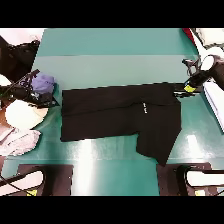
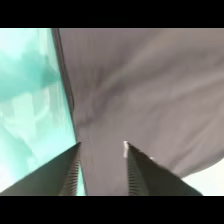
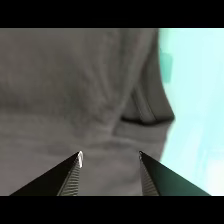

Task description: Fold the shirts.

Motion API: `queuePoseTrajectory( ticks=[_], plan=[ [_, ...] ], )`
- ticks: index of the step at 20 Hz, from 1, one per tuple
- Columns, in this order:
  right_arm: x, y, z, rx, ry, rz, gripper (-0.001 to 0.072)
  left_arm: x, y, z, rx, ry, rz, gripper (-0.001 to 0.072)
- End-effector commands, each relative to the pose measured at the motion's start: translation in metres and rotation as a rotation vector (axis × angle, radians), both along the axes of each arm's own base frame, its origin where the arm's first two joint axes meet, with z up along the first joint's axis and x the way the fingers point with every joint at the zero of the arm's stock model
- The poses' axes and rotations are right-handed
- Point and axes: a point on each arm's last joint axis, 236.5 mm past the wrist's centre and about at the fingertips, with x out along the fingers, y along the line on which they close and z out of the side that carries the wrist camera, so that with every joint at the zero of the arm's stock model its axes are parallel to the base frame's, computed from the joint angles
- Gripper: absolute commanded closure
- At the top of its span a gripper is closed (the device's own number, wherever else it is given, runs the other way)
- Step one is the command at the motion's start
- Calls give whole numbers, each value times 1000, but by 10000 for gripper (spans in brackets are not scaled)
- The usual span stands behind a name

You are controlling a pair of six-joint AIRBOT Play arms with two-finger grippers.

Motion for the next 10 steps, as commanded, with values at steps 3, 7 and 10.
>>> queuePoseTrajectory(
  ticks=[3, 7, 10],
  plan=[
    [-9, -13, 46, -19, -99, -27, 285, -70, -11, -12, 0, 99, 22, 391],
    [-7, -9, 61, -21, -152, -17, 285, -129, -25, -52, -30, 229, 26, 390],
    [-12, -8, 60, -19, -131, -17, 285, -142, -27, -71, -29, 255, 45, 390]
  ],
)
